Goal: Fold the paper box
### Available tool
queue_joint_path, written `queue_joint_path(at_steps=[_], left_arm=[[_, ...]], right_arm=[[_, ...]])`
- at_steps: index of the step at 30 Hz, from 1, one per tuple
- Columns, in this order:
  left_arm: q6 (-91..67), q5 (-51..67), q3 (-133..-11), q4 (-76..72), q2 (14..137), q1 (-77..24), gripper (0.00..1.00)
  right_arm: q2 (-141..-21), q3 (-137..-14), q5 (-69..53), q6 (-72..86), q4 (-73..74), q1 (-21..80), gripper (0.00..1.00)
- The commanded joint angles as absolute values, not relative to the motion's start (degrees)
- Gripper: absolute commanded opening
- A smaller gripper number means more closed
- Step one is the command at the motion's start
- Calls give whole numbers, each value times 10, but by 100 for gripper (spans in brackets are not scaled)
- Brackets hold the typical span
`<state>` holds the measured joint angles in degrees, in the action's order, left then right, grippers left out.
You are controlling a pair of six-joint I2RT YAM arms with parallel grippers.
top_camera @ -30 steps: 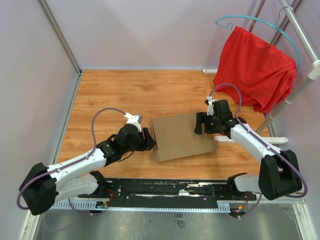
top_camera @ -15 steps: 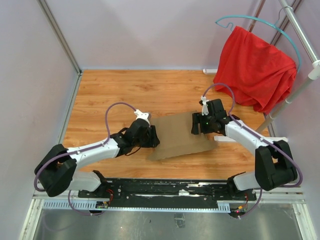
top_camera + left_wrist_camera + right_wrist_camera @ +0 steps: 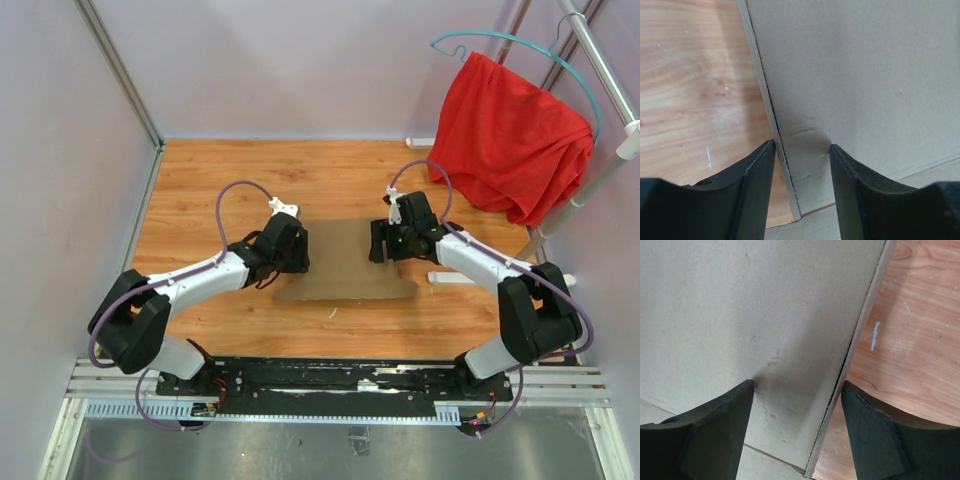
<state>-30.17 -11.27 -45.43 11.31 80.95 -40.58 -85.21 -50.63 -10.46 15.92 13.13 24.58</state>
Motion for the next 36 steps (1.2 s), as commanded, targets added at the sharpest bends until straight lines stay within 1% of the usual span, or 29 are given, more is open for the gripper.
queue_joint_path(at_steps=[1, 9, 13, 18, 19, 21, 23, 24, 26, 27, 28, 29, 30, 31, 32, 36], left_arm=[[-269, -91, -489, 76, 835, -381, 52], [-249, -70, -539, 71, 887, -355, 52], [-243, -76, -558, 87, 890, -345, 53], [-237, -115, -555, 117, 837, -334, 57], [-236, -120, -552, 125, 822, -331, 60], [-238, -132, -541, 140, 785, -328, 63], [-249, -133, -517, 152, 738, -328, 64], [-258, -128, -498, 152, 712, -328, 64], [-278, -100, -440, 130, 643, -328, 67], [-290, -79, -406, 108, 593, -328, 69], [-304, -56, -365, 83, 557, -328, 71], [-318, -38, -331, 55, 525, -328, 72], [-335, -29, -298, 37, 502, -328, 72], [-348, -22, -274, 24, 488, -328, 72], [-355, -13, -260, 21, 483, -328, 71], [-350, 9, -258, 37, 511, -330, 68]], right_arm=[[-889, -521, -105, 167, 139, 265, 70], [-932, -572, -89, 172, 139, 265, 71], [-933, -599, -67, 170, 159, 265, 74], [-881, -595, -12, 170, 179, 265, 79], [-865, -591, 0, 170, 185, 265, 80], [-831, -585, 33, 179, 204, 264, 80], [-779, -566, 35, 185, 206, 265, 80], [-746, -550, 30, 200, 198, 265, 77], [-681, -520, -2, 250, 216, 263, 65], [-651, -491, -49, 241, 204, 261, 71], [-624, -454, -116, 214, 177, 261, 82], [-601, -414, -169, 211, 140, 261, 89], [-579, -370, -202, 230, 100, 261, 90], [-560, -334, -219, 243, 59, 263, 94], [-548, -308, -214, 253, 44, 266, 99], [-541, -299, -106, 250, 110, 282, 99]])
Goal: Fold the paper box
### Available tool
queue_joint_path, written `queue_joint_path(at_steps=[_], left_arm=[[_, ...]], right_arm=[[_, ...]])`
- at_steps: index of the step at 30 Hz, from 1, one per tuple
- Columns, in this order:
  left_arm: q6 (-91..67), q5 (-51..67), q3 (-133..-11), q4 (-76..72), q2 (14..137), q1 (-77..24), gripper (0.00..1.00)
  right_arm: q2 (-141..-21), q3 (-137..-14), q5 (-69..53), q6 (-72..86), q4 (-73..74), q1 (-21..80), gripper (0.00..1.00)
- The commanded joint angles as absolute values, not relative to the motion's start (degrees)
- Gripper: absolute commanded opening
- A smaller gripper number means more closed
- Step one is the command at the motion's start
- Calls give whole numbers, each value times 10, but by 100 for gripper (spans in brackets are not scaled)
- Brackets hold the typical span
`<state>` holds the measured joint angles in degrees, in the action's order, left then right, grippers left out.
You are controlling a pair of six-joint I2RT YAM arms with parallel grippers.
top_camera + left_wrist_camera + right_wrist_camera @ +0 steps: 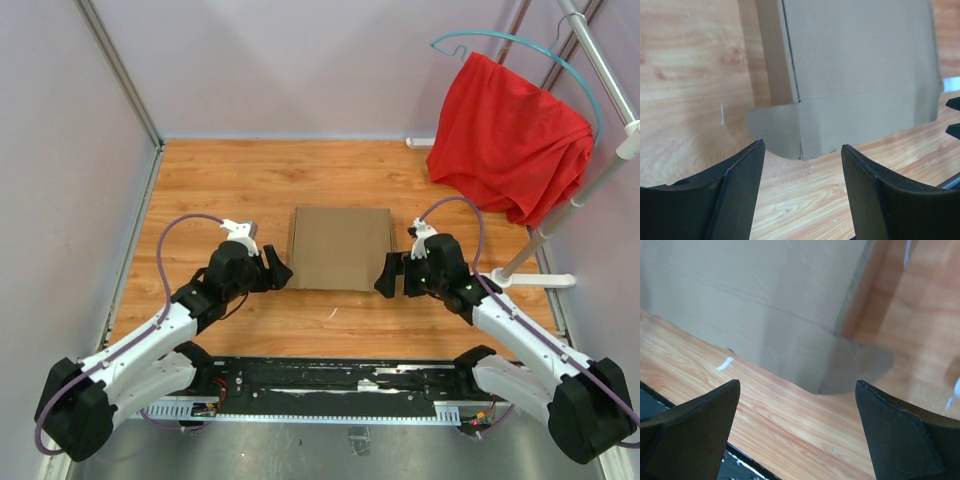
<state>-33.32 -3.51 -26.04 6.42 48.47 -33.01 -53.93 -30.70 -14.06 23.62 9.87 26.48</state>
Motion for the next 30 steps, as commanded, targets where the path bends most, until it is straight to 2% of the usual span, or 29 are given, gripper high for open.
queue_joint_path(at_steps=[1, 5, 13, 30], left_arm=[[-347, 5, -260, 40, 520, -330, 68], [-334, -10, -270, 38, 545, -331, 68], [-308, -5, -312, 50, 599, -335, 68], [-296, 30, -346, 71, 649, -362, 67]], right_arm=[[-542, -303, -87, 249, 124, 288, 99], [-560, -325, -33, 243, 168, 303, 98], [-607, -353, -2, 235, 184, 327, 99], [-677, -403, -8, 224, 192, 362, 100]])
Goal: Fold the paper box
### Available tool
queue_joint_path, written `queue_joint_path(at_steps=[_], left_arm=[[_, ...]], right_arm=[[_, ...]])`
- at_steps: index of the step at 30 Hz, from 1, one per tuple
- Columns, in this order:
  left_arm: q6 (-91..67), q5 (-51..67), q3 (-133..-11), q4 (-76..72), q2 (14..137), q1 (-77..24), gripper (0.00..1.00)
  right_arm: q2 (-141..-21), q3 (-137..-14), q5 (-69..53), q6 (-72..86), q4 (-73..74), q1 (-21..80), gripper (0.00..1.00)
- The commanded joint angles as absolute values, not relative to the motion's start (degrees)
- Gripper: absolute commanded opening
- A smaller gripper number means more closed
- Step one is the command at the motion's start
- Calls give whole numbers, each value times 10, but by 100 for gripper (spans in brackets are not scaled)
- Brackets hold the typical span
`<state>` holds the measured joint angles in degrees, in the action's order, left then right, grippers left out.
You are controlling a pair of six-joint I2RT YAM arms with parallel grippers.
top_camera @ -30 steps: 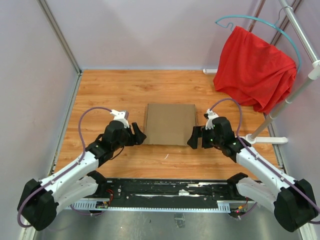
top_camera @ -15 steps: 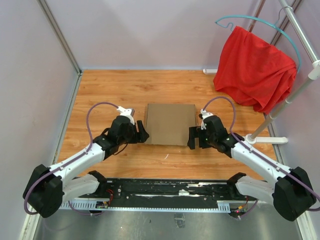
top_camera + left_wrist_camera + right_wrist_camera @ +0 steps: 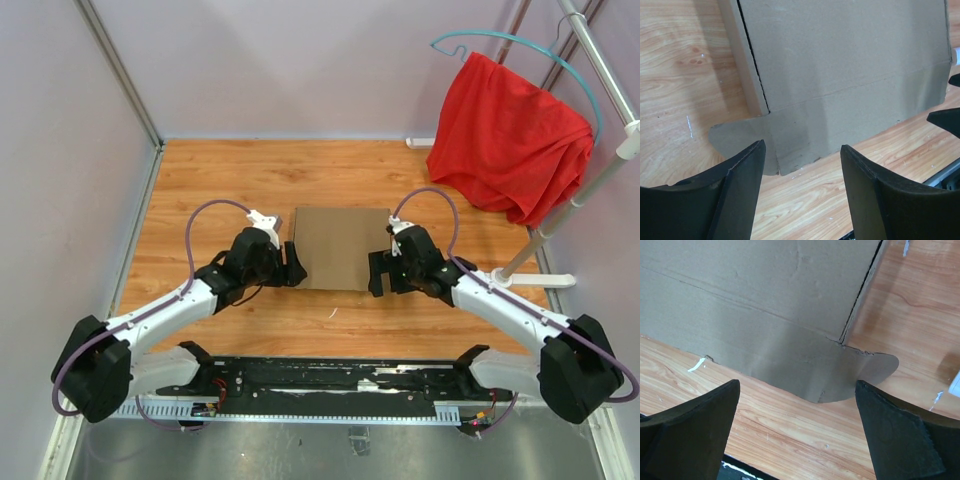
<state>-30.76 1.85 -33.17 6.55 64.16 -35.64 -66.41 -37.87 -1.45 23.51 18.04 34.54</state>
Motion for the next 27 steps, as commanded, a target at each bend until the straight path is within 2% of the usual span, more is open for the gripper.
queue_joint_path(at_steps=[1, 12, 23, 27], left_arm=[[-295, 33, -347, 71, 652, -362, 67], [-295, 59, -349, 55, 671, -376, 66], [-310, 107, -370, 70, 642, -383, 65], [-306, 57, -380, 110, 628, -383, 66]], right_arm=[[-681, -404, -9, 225, 192, 366, 100], [-717, -425, -8, 231, 187, 398, 100], [-692, -450, -23, 246, 221, 406, 99], [-690, -456, 7, 250, 243, 407, 100]])
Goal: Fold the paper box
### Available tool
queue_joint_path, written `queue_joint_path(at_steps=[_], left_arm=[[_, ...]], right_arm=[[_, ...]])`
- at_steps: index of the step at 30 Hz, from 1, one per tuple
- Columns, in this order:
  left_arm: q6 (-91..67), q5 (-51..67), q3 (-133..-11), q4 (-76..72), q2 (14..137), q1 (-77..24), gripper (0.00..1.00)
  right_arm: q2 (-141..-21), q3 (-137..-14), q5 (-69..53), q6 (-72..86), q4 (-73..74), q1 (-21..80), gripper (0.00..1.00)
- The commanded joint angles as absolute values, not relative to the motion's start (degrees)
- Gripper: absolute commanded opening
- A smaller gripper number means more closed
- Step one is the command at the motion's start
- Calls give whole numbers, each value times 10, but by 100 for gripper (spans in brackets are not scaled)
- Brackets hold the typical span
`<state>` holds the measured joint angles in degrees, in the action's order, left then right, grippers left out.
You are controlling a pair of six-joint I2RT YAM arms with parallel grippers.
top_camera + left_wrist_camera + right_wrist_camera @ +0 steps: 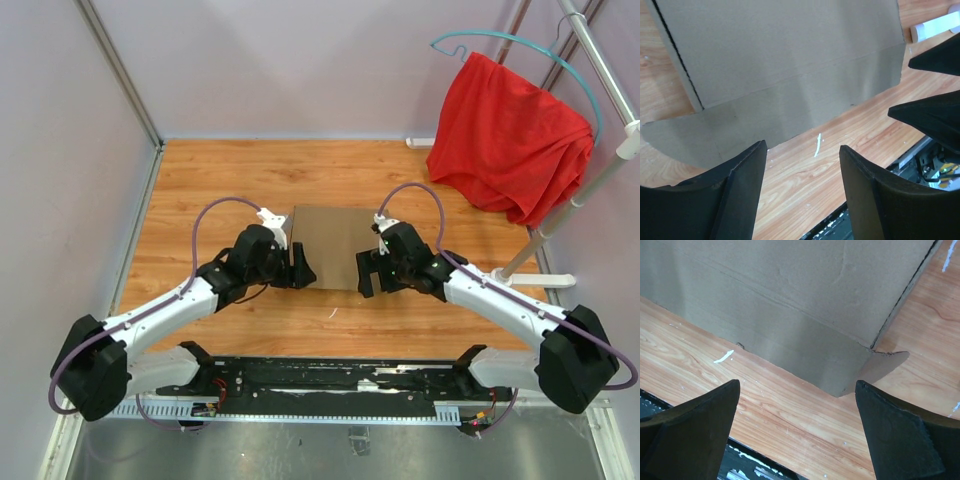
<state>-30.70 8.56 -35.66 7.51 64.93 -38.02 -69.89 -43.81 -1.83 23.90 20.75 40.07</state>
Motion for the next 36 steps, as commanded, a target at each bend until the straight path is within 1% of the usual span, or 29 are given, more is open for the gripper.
queue_joint_path(at_steps=[1, 4, 9, 23, 30, 36], left_arm=[[-307, 31, -382, 122, 625, -383, 69], [-310, -44, -379, 151, 622, -383, 78], [-308, -62, -360, 130, 642, -383, 83], [-293, -116, -348, 95, 690, -383, 84], [-271, -95, -347, 64, 711, -383, 84], [-270, -30, -348, 49, 719, -383, 83]], right_arm=[[-691, -457, 23, 252, 250, 407, 99], [-694, -453, 55, 254, 264, 407, 98], [-703, -439, 55, 251, 245, 406, 98], [-733, -439, 55, 244, 218, 407, 98], [-744, -441, 58, 236, 213, 407, 98], [-747, -442, 37, 235, 207, 407, 98]])
